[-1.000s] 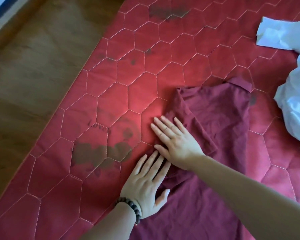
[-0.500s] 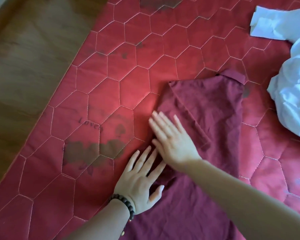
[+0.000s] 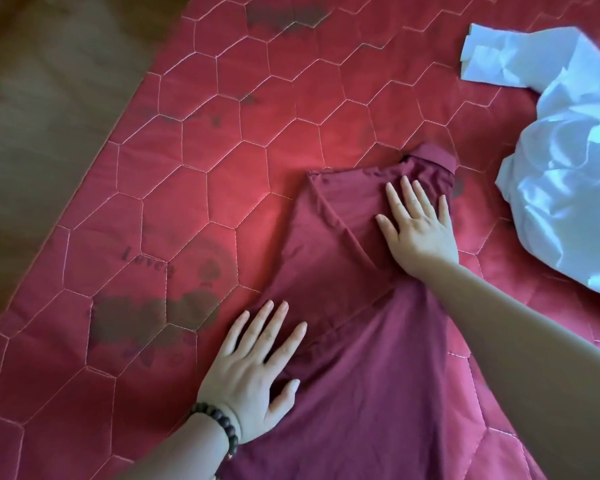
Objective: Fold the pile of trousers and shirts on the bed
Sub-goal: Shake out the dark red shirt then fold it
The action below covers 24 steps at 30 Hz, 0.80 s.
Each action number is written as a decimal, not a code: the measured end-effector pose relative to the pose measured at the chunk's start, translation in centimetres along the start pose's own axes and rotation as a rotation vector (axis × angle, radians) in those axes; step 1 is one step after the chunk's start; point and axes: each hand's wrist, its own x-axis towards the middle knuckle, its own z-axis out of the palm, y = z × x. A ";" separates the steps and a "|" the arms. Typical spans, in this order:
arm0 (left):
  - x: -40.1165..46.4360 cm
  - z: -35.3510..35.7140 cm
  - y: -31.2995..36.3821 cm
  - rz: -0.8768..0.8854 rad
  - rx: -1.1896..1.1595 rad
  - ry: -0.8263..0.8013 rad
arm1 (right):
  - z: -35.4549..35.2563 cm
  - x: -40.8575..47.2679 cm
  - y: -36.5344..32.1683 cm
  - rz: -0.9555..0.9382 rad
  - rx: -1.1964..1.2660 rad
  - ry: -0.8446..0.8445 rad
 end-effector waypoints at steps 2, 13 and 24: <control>0.1 0.1 -0.1 0.000 0.014 0.006 | -0.4 -0.7 -0.3 0.021 0.021 0.061; 0.1 0.0 0.1 -0.006 0.091 0.001 | 5.0 -19.2 -10.1 -0.255 0.118 0.105; 0.2 -3.3 0.2 -0.009 0.011 -0.155 | 4.5 -27.4 -7.4 0.221 0.109 0.155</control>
